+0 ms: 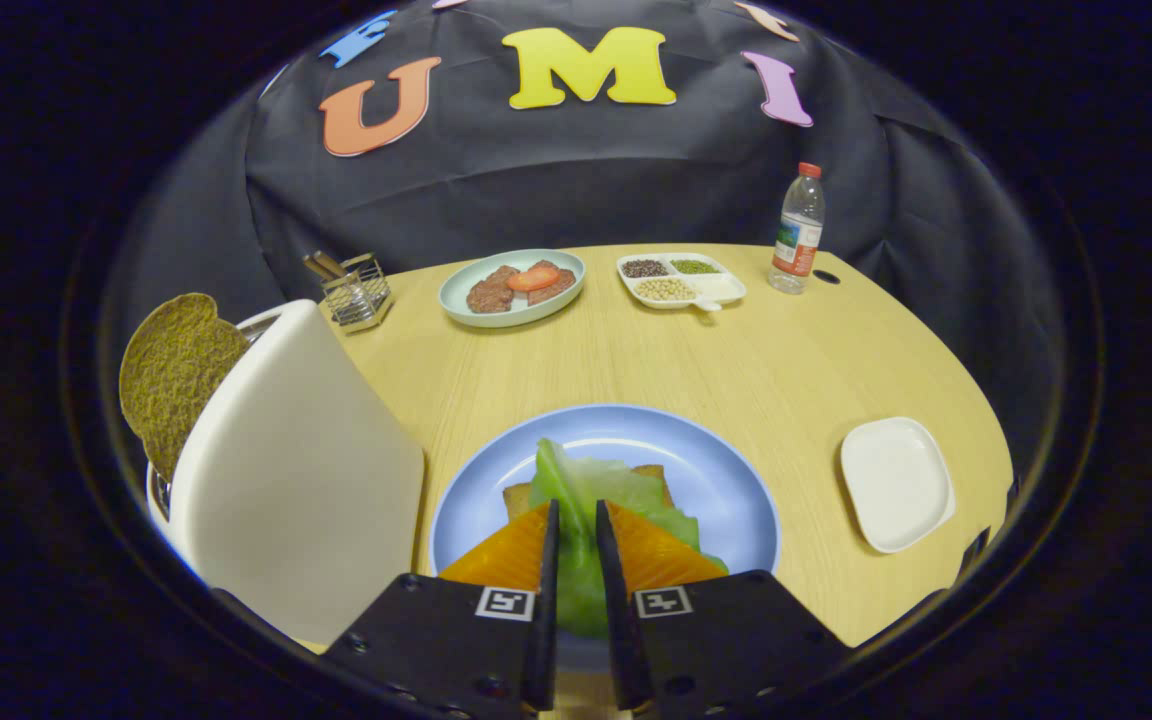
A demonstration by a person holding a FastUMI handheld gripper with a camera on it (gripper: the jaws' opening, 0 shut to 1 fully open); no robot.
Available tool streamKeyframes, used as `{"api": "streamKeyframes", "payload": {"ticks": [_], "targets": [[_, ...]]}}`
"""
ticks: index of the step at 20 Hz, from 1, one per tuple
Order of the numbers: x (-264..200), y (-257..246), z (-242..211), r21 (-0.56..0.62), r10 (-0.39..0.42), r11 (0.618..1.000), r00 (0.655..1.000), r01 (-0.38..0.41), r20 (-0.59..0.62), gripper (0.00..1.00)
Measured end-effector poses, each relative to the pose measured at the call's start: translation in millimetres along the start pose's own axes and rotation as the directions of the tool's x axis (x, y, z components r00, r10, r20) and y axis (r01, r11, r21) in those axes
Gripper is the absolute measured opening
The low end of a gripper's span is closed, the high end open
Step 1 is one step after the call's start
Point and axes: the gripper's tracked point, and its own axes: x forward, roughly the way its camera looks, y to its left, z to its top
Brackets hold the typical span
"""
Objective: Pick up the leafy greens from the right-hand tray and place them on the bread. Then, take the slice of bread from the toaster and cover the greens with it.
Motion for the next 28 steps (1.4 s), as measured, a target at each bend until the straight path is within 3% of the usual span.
{"api": "streamKeyframes", "payload": {"ticks": [5, 8, 17, 28], "targets": [[-22.7, 1.3, 10.3, -0.025, -0.006, 1.0, 0.997, 0.008, 0.076, 0.95], [-38.0, -3.4, 10.4, -0.029, -0.022, 0.999, 0.994, 0.025, 0.106, 0.95], [-109.8, 17.7, 30.9, -0.056, 0.038, 0.998, 0.979, -0.027, 0.201, 0.95], [-153.1, 96.4, 62.3, -0.101, 0.114, 0.991, 0.961, -0.091, 0.254, 0.97]]}}
